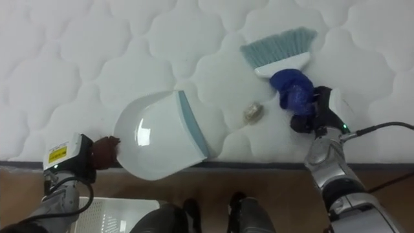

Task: Clean bed

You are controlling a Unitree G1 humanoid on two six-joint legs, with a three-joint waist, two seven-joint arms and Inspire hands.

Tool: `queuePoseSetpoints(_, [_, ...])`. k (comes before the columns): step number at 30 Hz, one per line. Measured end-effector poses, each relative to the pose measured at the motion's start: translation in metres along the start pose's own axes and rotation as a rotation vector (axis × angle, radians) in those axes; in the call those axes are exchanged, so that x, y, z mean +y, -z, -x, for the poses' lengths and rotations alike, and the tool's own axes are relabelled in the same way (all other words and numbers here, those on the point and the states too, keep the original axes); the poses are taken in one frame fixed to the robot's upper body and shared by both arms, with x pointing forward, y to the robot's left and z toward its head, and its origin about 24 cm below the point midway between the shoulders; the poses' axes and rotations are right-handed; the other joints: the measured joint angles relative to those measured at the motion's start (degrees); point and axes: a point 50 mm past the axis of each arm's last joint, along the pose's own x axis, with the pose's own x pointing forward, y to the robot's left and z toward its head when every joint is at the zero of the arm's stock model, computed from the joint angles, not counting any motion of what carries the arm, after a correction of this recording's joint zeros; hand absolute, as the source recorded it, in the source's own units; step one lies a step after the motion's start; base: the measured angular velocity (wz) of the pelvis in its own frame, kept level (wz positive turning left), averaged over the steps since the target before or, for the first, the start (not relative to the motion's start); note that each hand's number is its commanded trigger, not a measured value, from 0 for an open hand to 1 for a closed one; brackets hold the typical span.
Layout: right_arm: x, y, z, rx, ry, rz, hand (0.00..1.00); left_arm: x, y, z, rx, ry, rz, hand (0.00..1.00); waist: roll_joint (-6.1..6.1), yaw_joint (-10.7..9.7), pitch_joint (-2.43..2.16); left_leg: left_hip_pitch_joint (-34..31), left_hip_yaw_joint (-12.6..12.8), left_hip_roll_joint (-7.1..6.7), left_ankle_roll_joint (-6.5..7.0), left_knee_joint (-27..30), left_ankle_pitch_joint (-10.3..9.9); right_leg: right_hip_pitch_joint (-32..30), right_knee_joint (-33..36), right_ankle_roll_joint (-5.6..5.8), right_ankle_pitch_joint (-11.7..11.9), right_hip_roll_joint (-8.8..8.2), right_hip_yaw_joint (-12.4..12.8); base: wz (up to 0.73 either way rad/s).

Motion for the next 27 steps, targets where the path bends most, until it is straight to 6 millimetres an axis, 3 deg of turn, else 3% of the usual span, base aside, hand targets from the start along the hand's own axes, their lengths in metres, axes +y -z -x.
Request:
queuePoseSetpoints(10, [-0.003,0.014,0.001,0.065,0.004,0.037,1.00,-0.001,-0.005,-0.001,-0.007,0.025,0.010,1.00,-0.10,0.38,0.00,-0.53,-0.52,-0.06,-0.13,0.26,-0.08,0.14,-0.47,0.32,-0.40,-0.09,-0.68,0.02])
queuePoseSetpoints(27, [0.001,0.017,0.003,0.067,-0.011,0.069,1.00,-0.002,-0.008,0.000,-0.007,0.029,0.012,1.00,-0.32,0.28,0.01,-0.35,-0.43,-0.17,-0.08,0.26,-0.09,0.25,-0.23,0.35,-0.44,-0.29,-0.62,0.00])
